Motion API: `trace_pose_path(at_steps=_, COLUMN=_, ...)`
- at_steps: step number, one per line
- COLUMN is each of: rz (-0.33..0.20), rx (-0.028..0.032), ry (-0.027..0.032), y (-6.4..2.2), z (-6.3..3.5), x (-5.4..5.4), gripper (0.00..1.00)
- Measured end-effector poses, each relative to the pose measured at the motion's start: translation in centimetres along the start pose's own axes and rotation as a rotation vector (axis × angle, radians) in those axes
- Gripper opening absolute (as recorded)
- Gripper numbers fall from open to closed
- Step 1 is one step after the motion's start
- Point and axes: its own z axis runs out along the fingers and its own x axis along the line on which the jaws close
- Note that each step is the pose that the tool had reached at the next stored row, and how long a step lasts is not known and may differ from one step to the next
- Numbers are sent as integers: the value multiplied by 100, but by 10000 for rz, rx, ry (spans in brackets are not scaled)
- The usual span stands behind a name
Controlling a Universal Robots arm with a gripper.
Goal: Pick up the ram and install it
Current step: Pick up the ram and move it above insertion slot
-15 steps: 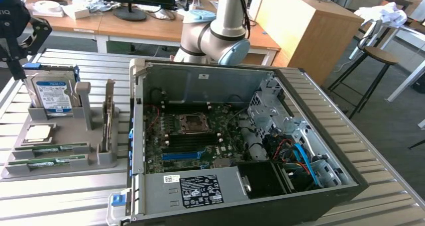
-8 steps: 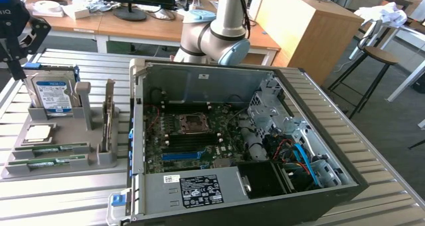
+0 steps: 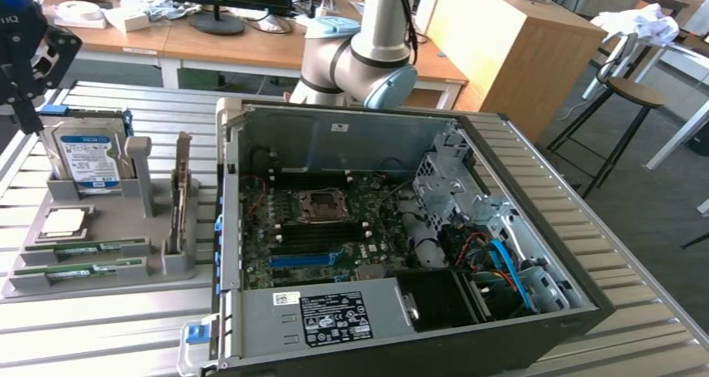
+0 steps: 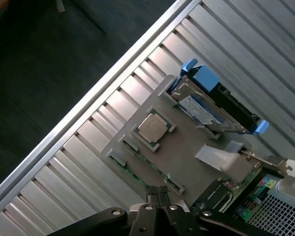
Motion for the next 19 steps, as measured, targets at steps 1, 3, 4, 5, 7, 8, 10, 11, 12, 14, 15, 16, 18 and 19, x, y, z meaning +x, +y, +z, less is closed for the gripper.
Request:
trace_pose_path(at_steps=1, rz=-180, rx=-4, ry=8, y=0, z=0, x=0, gripper=10)
trace_pose_path(at_steps=3, rz=-555, rx=-12, ry=24, y=0, z=2, x=0, gripper=10)
trace_pose_path(at_steps=4, rz=-734, rx=-16, ry=32, y=0, z=3, x=0, gripper=10)
trace_pose_path(at_steps=5, rz=-914, rx=-21, ry=40, y=0, z=3, x=0, gripper=10)
trace_pose_path(at_steps=7, rz=-1273, rx=-29, ry=56, y=0, z=4, x=0, gripper=10)
trace_pose_path(at_steps=8, rz=-1454, rx=-33, ry=65, y=0, z=4, x=0, gripper=10)
trace_pose_path(at_steps=10, rz=-1828, rx=-41, ry=82, y=0, z=5, x=0, gripper=10)
trace_pose_path(at_steps=11, rz=-2007, rx=-45, ry=89, y=0, z=6, x=0, gripper=10)
trace_pose_path(at_steps=12, rz=-2188, rx=-49, ry=98, y=0, z=7, x=0, gripper=10)
trace_pose_path(at_steps=14, rz=-2547, rx=-57, ry=113, y=-1, z=8, x=0, gripper=10)
trace_pose_path(at_steps=15, rz=-2727, rx=-62, ry=121, y=0, z=8, x=0, gripper=10)
trace_pose_path(at_steps=16, rz=-2906, rx=-66, ry=130, y=0, z=9, x=0, gripper=10)
trace_pose_path(at_steps=18, rz=-3276, rx=-74, ry=146, y=0, z=10, x=0, gripper=10)
trace_pose_path(at_steps=19, rz=-3456, rx=-79, ry=154, y=0, z=11, x=0, gripper=10)
